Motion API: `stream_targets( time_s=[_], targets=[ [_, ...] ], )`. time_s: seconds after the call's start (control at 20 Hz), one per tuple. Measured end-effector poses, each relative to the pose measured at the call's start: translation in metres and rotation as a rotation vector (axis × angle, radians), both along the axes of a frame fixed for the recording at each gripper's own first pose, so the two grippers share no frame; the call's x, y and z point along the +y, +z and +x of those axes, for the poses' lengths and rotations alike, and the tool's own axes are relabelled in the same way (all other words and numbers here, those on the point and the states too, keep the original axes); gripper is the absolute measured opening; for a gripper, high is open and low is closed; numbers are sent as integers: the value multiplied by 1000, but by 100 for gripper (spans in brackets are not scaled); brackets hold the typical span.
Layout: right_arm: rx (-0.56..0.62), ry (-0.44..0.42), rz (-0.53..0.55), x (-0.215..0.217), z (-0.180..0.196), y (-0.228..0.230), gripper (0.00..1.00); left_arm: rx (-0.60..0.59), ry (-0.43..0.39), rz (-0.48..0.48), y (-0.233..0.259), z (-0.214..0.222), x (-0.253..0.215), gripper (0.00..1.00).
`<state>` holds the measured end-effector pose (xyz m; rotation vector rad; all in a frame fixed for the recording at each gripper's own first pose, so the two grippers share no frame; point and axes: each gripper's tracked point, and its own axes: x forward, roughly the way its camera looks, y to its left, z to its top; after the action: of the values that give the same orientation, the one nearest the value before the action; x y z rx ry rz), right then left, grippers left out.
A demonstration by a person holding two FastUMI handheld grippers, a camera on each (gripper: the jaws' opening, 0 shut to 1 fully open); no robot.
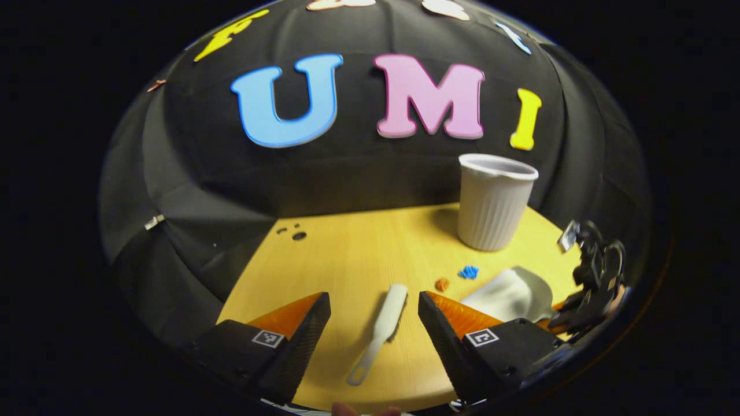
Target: Pick up the small broom and dustpan from the desktop, sweep the trash into the dustpan with the broom, and then empty the trash into the garbage bin.
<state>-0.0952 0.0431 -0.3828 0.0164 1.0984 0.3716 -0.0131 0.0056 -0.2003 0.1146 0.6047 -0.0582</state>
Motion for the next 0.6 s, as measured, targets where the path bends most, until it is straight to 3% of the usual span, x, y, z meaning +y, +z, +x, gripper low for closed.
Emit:
stream_targets(
  time_s=[0.15, 0.25, 0.4, 0.5, 0.55, 0.6],
  targets=[
    [-17, 34, 3, -5, 2, 9, 41, 186, -80, 40, -48, -4, 2, 98],
    [-27, 48, -5, -12, 0, 15, 37, 287, -111, 64, -76, -7, 6, 96],
    [-32, 43, -3, -20, -6, 22, 41, 407, -134, 63, -110, -4, 9, 92],
    [-32, 33, -5, -27, -8, 24, 34, 470, -141, 55, -131, -1, 11, 88],
    [-34, 29, -6, -30, -8, 26, 37, 499, -142, 50, -140, 0, 12, 86],
    [-35, 28, -9, -32, -10, 28, 34, 524, -142, 48, -148, 1, 11, 85]
  ],
)
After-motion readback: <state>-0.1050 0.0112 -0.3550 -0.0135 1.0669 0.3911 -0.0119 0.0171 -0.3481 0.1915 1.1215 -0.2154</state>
